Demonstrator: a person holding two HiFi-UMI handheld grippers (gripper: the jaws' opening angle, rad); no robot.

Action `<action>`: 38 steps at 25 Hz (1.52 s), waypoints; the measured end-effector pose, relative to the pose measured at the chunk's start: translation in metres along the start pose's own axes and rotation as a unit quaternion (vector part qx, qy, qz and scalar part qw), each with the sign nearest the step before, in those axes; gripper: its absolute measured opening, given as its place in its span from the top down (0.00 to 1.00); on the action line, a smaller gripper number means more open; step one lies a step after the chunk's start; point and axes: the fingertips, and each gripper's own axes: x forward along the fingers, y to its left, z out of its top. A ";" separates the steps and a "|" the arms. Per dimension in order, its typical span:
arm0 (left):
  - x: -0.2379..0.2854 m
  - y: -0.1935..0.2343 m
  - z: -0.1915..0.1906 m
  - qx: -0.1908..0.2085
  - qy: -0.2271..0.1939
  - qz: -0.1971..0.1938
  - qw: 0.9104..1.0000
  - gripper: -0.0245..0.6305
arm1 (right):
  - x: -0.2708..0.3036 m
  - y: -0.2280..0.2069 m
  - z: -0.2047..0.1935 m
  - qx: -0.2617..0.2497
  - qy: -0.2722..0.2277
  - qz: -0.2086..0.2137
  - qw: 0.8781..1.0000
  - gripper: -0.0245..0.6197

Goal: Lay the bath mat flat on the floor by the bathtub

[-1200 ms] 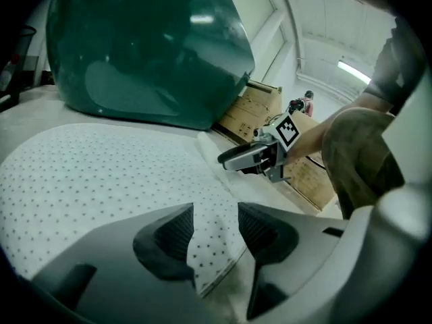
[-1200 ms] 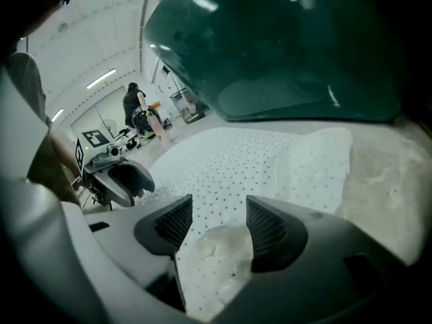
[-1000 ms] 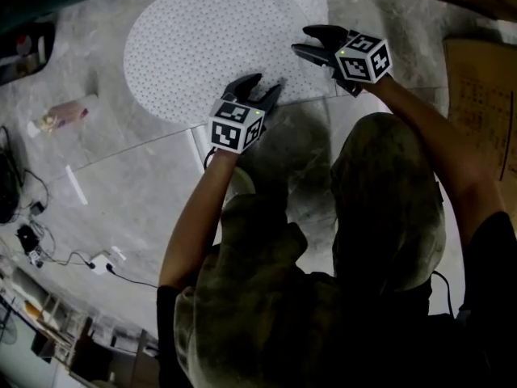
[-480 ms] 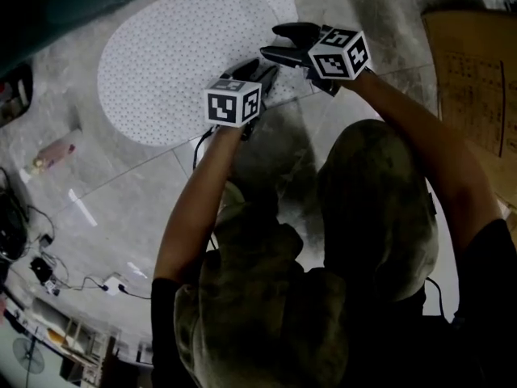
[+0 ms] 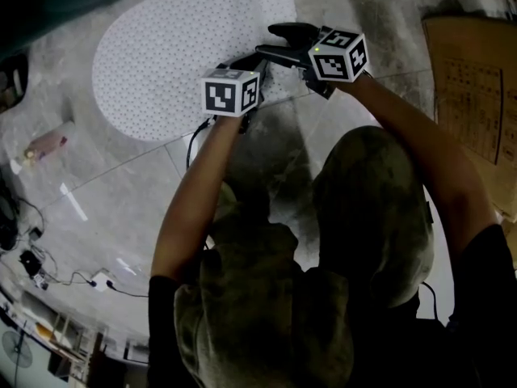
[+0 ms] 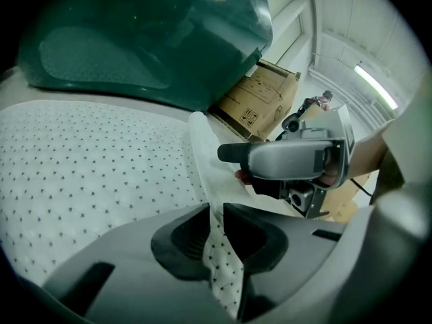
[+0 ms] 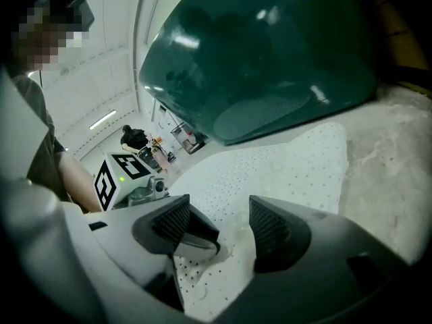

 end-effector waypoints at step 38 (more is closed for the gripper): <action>-0.033 -0.054 0.011 0.036 -0.062 -0.041 0.997 0.91 | -0.137 -0.110 -0.016 0.162 0.018 -0.199 0.966 0.92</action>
